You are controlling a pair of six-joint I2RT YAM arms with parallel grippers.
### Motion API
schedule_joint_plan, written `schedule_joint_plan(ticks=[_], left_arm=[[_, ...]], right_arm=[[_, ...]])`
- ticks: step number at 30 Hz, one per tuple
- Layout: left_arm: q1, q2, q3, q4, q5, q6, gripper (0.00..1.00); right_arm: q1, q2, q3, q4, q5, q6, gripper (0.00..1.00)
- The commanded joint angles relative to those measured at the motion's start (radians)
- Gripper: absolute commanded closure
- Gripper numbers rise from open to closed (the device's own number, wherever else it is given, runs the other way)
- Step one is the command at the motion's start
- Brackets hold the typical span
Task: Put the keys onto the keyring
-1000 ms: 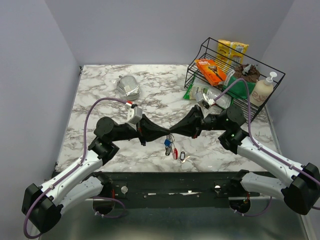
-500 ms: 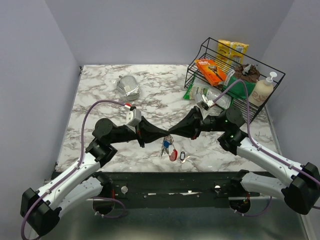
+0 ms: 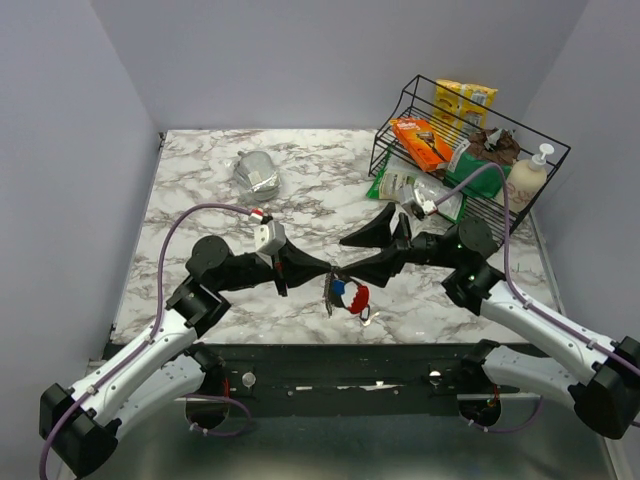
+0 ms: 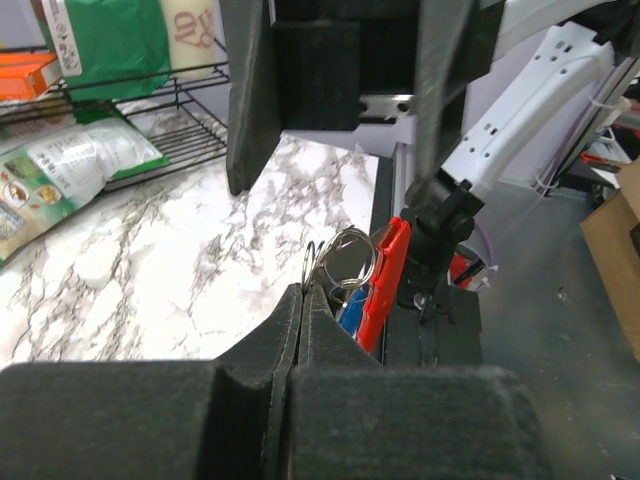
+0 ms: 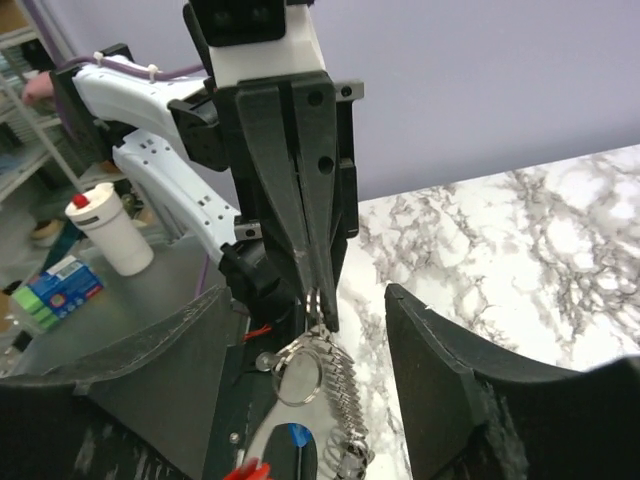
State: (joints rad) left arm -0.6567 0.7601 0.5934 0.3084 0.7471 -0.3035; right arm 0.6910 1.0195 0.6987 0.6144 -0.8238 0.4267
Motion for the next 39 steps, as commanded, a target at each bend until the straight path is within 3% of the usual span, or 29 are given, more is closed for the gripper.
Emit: schedule_joint_plan(ticks=[1, 8, 13, 21, 34, 39], left_arm=[[0.003, -0.018, 0.048, -0.097, -0.054, 0.075, 1.00], [0.002, -0.031, 0.083, -0.212, -0.098, 0.156, 1.00], [0.002, -0.076, 0.046, -0.158, -0.115, 0.181, 1.00], [0.002, -0.186, -0.110, 0.127, -0.091, 0.246, 1.00], [-0.015, -0.263, -0.145, 0.103, 0.090, 0.540, 1.00], [-0.017, -0.304, -0.153, 0.075, 0.089, 0.641, 1.00]], right_arm=[[0.001, -0.062, -0.013, -0.093, 0.127, -0.058, 0.24], [-0.001, -0.127, -0.034, -0.215, 0.299, -0.115, 0.13], [-0.015, -0.131, -0.051, -0.277, 0.368, -0.131, 0.12], [-0.016, -0.122, -0.057, -0.288, 0.367, -0.141, 0.12], [-0.018, -0.056, -0.044, -0.281, 0.272, -0.158, 0.12], [-0.016, -0.049, -0.044, -0.272, 0.249, -0.170, 0.12]])
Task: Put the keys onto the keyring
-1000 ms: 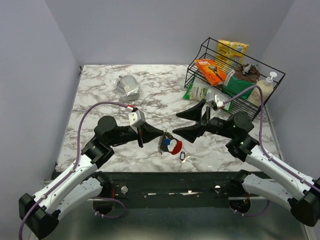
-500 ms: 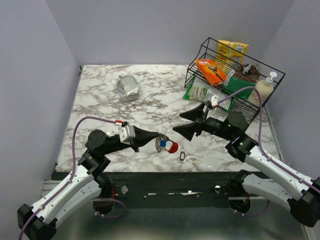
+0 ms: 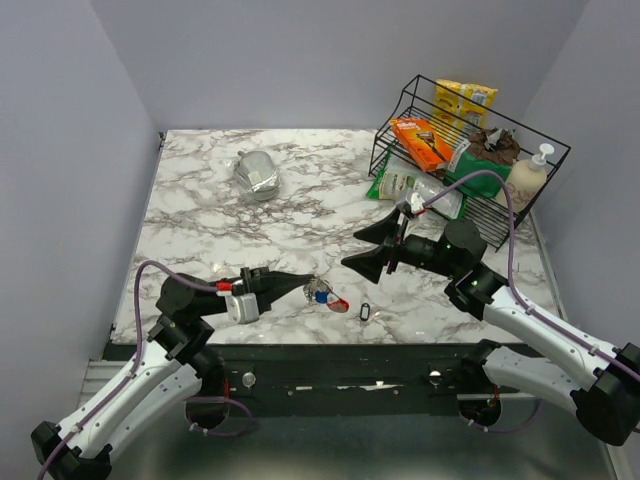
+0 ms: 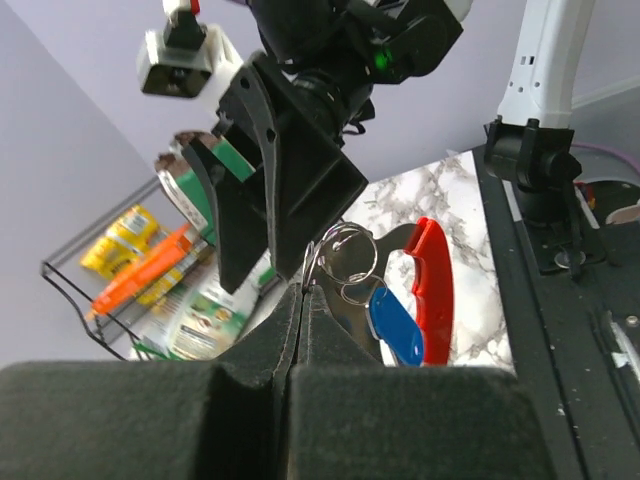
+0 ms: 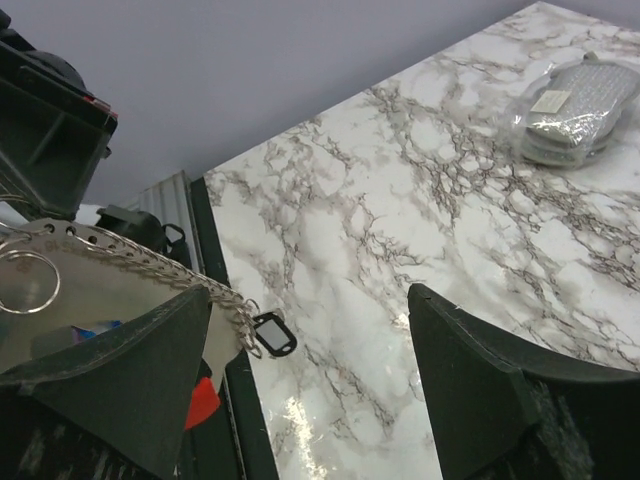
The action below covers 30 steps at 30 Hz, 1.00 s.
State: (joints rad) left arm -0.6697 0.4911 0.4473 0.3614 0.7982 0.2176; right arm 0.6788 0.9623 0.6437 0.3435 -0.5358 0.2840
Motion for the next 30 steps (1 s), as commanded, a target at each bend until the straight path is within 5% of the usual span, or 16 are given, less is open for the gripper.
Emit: schedule_joint_plan(ticks=[1, 30], left_arm=[[-0.004, -0.039, -0.004, 0.021, 0.036, 0.118, 1.00], [-0.004, 0.260, 0.067, -0.115, -0.292, -0.317, 1.00]], right_arm=[[-0.005, 0.010, 0.014, -0.004, -0.041, -0.031, 0.12], [-0.005, -0.045, -0.035, -0.179, 0.186, -0.028, 0.12]])
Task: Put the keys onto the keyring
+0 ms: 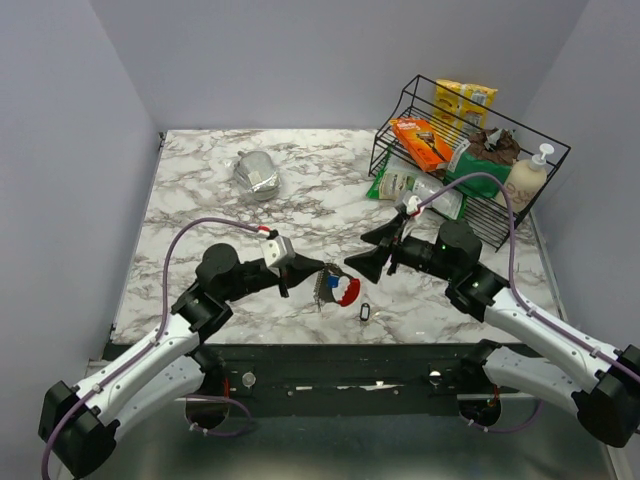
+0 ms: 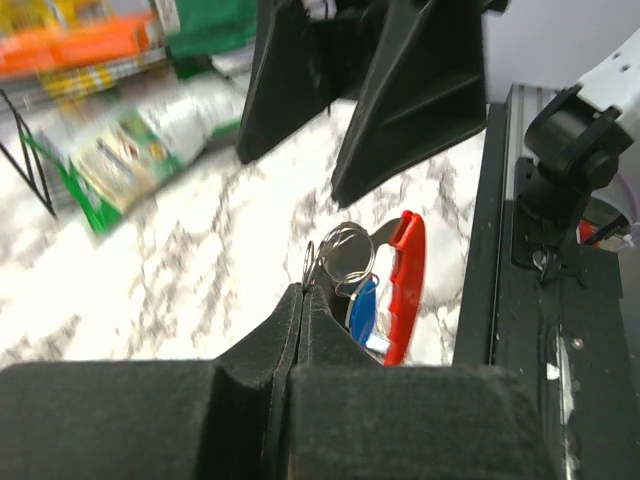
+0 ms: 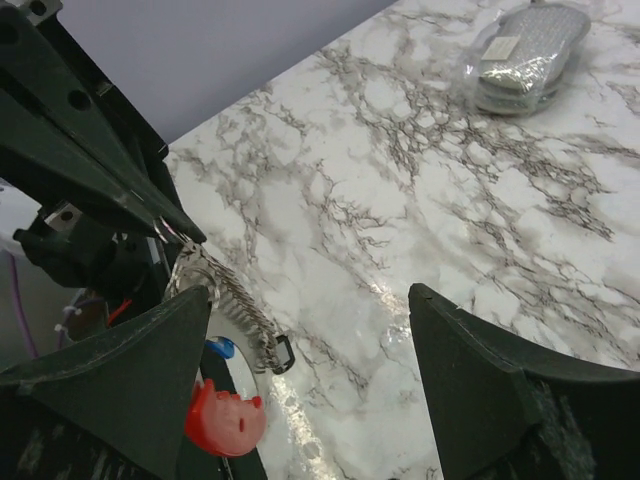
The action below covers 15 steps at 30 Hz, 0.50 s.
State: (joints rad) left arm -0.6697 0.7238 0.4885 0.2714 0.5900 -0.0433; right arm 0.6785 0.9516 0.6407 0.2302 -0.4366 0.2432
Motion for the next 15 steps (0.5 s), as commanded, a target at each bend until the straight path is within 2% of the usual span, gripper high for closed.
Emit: schedule_joint_plan(ticks=[1, 7, 10, 15], left_arm=[[-0.004, 0.028, 0.009, -0.017, -0.100, -0.056, 1.00], [-0.004, -0.035, -0.065, 0.051, -0.191, -0.029, 1.00], [-0.004, -0.058, -0.061, 0.016, -0.220, -0.020, 1.00], [-0.004, -0.066, -0.059, -0.014, -0.260, -0.009, 1.00]], right_arm=[[-0.005, -0.039, -0.036, -0.080, 0.105, 0.027, 0.12], [-0.005, -0.083, -0.101, -0.179, 0.180, 0.105, 0.12], [-0.005, -0.091, -0.118, -0.266, 0.209, 0.133, 0.12], [-0.005, -0.022, -0.090, -0.437, 0.285, 0.172, 0.23]])
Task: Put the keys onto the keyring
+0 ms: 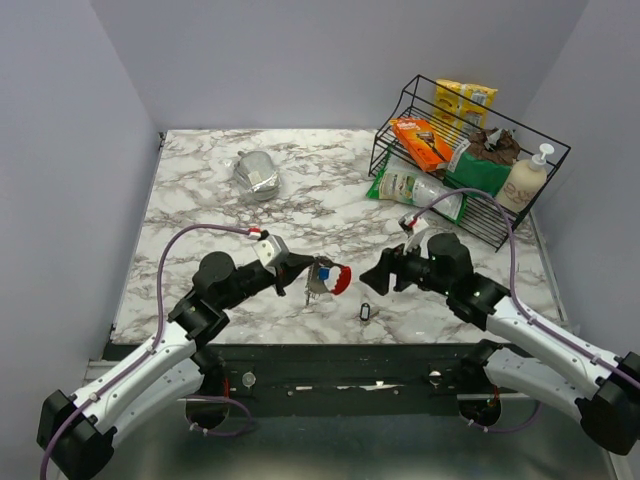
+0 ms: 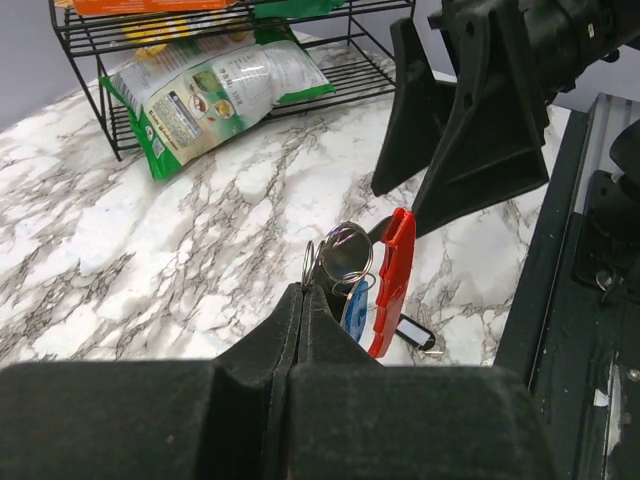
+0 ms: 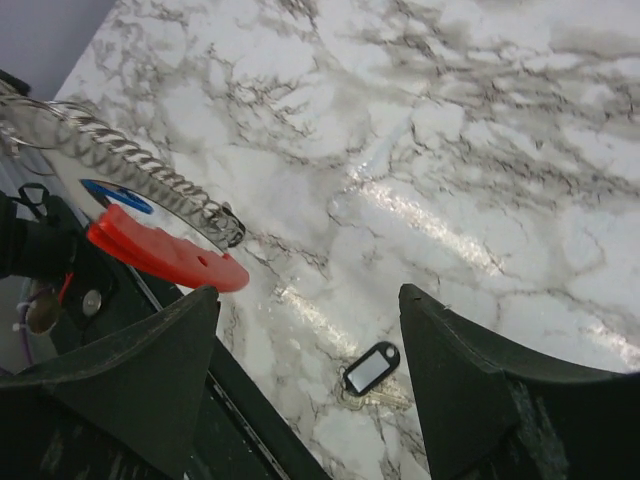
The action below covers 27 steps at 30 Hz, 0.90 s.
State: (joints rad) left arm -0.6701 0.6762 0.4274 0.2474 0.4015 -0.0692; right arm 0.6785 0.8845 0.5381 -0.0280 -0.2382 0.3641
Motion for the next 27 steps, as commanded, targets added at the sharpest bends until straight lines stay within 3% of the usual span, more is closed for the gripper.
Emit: schedule_joint_plan(ticks=[1, 9, 15, 20, 27], left_arm=[[-0.003, -0.020, 0.002, 0.006, -0.076, 0.017, 1.00], [-0.003, -0.053, 0.016, -0.034, -0.109, 0.039, 1.00], [-0.003, -0.072, 0.034, -0.086, -0.138, 0.055, 1.00], [-0.003, -0.093, 0.030, -0.089, -0.132, 0.060, 1.00], [-0.003, -0.093, 0.033, -0.082, -0.118, 0.065, 1.00]], right_arm=[[-0.005, 0.059, 0.019, -0.226, 0.094, 0.070, 0.24], [0.033, 0.157, 0.049, -0.363, 0.132, 0.111, 0.35], [0.162, 0.261, 0.109, -0.421, 0.208, 0.108, 0.40], [0.197, 0.265, 0.112, -0.374, 0.185, 0.073, 0.42], [0.220, 0.329, 0.115, -0.319, 0.166, 0.055, 0.52]])
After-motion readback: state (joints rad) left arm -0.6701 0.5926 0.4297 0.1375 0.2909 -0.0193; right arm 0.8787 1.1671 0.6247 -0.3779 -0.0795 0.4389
